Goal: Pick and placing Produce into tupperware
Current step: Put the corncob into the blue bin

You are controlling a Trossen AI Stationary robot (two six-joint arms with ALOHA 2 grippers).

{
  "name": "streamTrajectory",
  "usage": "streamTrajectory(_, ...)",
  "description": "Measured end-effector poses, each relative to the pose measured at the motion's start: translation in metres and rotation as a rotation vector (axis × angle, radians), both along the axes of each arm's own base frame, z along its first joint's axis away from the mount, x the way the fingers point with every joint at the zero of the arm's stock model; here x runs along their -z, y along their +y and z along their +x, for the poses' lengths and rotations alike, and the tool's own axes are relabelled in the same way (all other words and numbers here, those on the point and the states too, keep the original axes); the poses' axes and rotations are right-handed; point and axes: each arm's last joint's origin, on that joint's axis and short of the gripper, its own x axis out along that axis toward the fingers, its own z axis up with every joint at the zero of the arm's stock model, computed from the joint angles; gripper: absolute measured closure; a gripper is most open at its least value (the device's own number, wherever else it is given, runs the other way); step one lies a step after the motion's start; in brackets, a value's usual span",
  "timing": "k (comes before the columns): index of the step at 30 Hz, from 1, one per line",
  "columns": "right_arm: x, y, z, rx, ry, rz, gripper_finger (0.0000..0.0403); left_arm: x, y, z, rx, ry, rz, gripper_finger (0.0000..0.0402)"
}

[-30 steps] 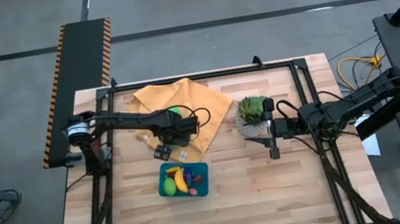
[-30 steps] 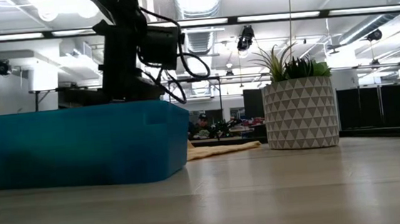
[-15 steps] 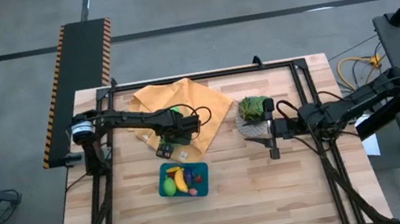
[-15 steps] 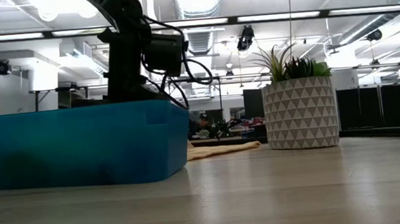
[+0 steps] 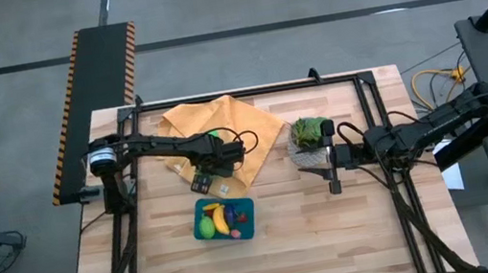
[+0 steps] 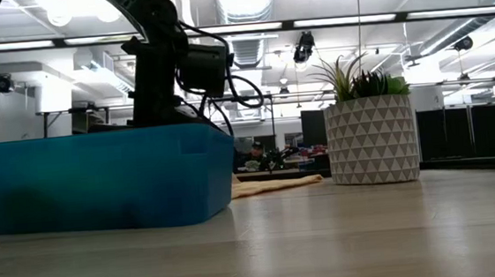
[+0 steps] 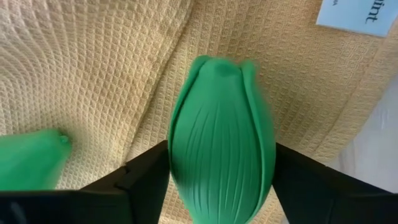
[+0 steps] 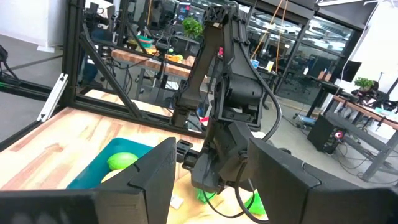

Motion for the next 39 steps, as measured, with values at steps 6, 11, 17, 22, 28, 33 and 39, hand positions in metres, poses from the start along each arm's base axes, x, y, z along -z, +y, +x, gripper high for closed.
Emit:
streamTrajectory(6, 0.000, 0.000, 0.000, 0.000, 0.000, 0.000, 0.0211, 0.000, 0.001, 0.000, 0.000, 0.003, 0.022, 0.0187)
streamTrajectory(11, 0.000, 0.000, 0.000, 0.000, 0.000, 0.000, 0.0211, 0.000, 0.001, 0.000, 0.000, 0.003, 0.027, 0.0192)
streamTrajectory(17, 0.000, 0.000, 0.000, 0.000, 0.000, 0.000, 0.0211, 0.000, 0.001, 0.000, 0.000, 0.004, 0.031, 0.0193)
streamTrajectory(22, 0.000, 0.000, 0.000, 0.000, 0.000, 0.000, 0.0211, 0.000, 0.001, -0.001, -0.001, 0.010, 0.035, 0.0194)
streamTrajectory(28, 0.000, 0.000, 0.000, 0.000, 0.000, 0.000, 0.0211, -0.005, 0.001, -0.002, -0.022, 0.010, 0.060, 0.0194)
streamTrajectory(33, 0.000, 0.000, 0.000, 0.000, 0.000, 0.000, 0.0211, -0.015, 0.000, -0.003, -0.030, -0.022, 0.065, 0.0194)
streamTrajectory(39, 0.000, 0.000, 0.000, 0.000, 0.001, 0.003, 0.0211, -0.024, -0.002, -0.005, -0.094, -0.070, 0.068, 0.0194)
